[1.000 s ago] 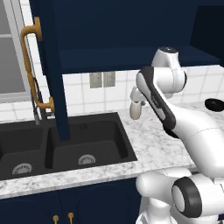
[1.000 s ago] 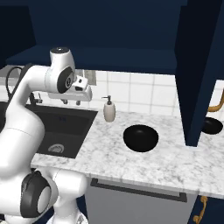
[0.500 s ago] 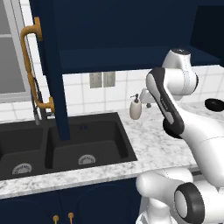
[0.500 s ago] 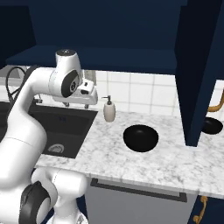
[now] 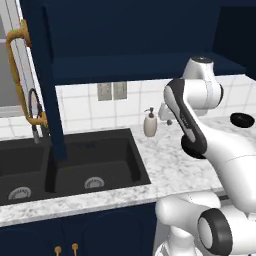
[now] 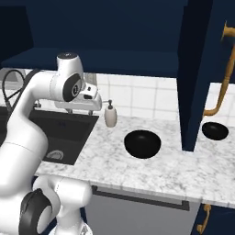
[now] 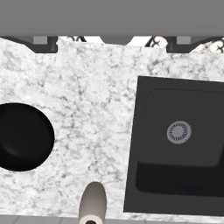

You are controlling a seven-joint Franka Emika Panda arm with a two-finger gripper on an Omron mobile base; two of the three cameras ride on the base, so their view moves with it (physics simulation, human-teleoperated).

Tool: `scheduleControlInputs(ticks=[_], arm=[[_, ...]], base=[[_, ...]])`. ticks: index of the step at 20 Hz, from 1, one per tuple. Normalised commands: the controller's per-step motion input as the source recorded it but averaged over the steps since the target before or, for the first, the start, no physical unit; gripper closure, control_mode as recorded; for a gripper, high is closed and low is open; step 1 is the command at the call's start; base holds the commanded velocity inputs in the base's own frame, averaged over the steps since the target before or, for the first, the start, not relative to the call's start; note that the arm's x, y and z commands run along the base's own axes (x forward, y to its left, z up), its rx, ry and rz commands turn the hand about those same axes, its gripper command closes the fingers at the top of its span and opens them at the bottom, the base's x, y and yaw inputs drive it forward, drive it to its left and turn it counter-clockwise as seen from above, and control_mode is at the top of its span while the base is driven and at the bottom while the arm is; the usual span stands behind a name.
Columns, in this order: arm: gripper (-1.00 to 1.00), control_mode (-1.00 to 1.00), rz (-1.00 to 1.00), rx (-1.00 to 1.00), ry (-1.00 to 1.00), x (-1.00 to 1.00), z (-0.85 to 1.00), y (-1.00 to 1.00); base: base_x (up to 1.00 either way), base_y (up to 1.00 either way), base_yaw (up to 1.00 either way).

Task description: Pick up the bowls on the counter and stack them on top of one another in the open cabinet. Place the smaller bowl on top of the larger bowl.

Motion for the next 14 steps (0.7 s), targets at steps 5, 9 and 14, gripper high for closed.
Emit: scheduleControlInputs(ticks=[5,9,14], arm=[[-1.0,1.0,0.0,0.0,0.0,0.0,0.0,0.0],[-1.0,1.0,0.0,0.0,0.0,0.0,0.0,0.0],[-1.0,1.0,0.0,0.0,0.0,0.0,0.0,0.0]], base=[[-0.1,-0.8,0.0],[0.0,-0.52,0.0],[0.0,-0.03,0.0]])
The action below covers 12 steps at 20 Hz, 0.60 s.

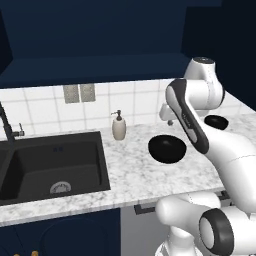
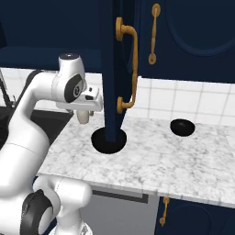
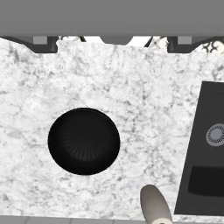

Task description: Pick up the bowls on the counter and stack them on top of one another in the open cabinet. Place the smaller bowl on top of the larger bowl.

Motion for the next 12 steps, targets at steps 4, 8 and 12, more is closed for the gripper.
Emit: scheduleControlInputs(ticks=[4,8,12], arm=[[-1.0,-1.0,0.0,-0.11,0.04,0.04,-0.19,-0.07],[-1.0,-1.0,0.0,-0.23,0.11,0.24,-0.32,-0.18],[-1.0,-1.0,0.0,-0.31,0.12,0.17,-0.21,-0.41]], base=[[0.0,0.0,0.0],[0.0,0.0,0.0],[0.0,0.0,0.0]])
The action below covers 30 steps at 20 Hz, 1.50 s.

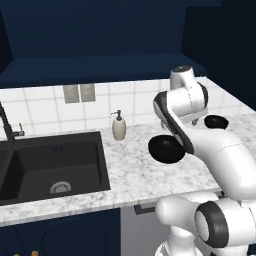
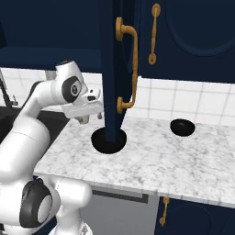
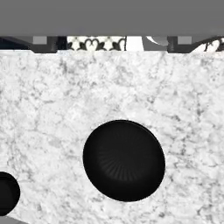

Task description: Pick up the bowls on the counter and stack them on top of one another in the open cabinet. Place the smaller bowl on top of the larger bowl.

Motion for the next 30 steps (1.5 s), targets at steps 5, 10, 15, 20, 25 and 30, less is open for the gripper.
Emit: scheduleControlInputs(ticks=[5,10,15,20,25,30], arm=[[-1.0,-1.0,0.0,-0.3,0.22,0.24,-0.08,-0.59],[-1.0,-1.0,0.0,-0.21,0.25,0.41,-0.03,-0.58],[-1.0,-1.0,0.0,-0.24,0.19,0.59,-0.19,-0.47],[-1.0,-1.0,0.0,-0.05,0.12,0.53,-0.37,-0.85],[-1.0,-1.0,0.03,0.0,0.16,0.55,-0.45,-0.63],[-1.0,-1.0,0.17,0.0,0.04,0.53,-0.41,-0.56]], base=[[0.0,0.0,0.0],[0.0,0.0,0.0],[0.0,0.0,0.0],[0.0,0.0,0.0],[0.0,0.0,0.0],[0.0,0.0,0.0]])
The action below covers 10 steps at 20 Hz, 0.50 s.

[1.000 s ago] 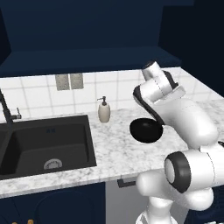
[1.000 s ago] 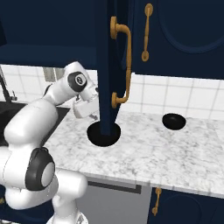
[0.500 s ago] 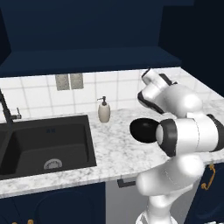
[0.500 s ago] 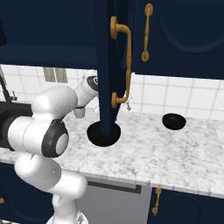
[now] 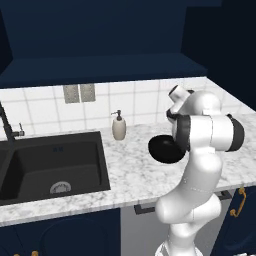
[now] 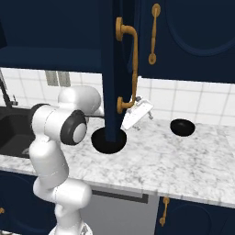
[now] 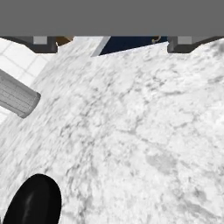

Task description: Pick up the bowls on the counter and stack them on top of one another in the open cabinet. Place the smaller bowl on top of the larger bowl.

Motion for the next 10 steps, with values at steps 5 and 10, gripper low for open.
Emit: scheduleControlInputs(ticks=[5,10], arm=[[-1.0,-1.0,0.24,0.01,0.0,0.61,-0.33,-0.57],[-1.0,-1.0,0.24,0.0,0.0,0.6,-0.48,-0.43]], base=[[0.0,0.0,0.0],[0.0,0.0,0.0]])
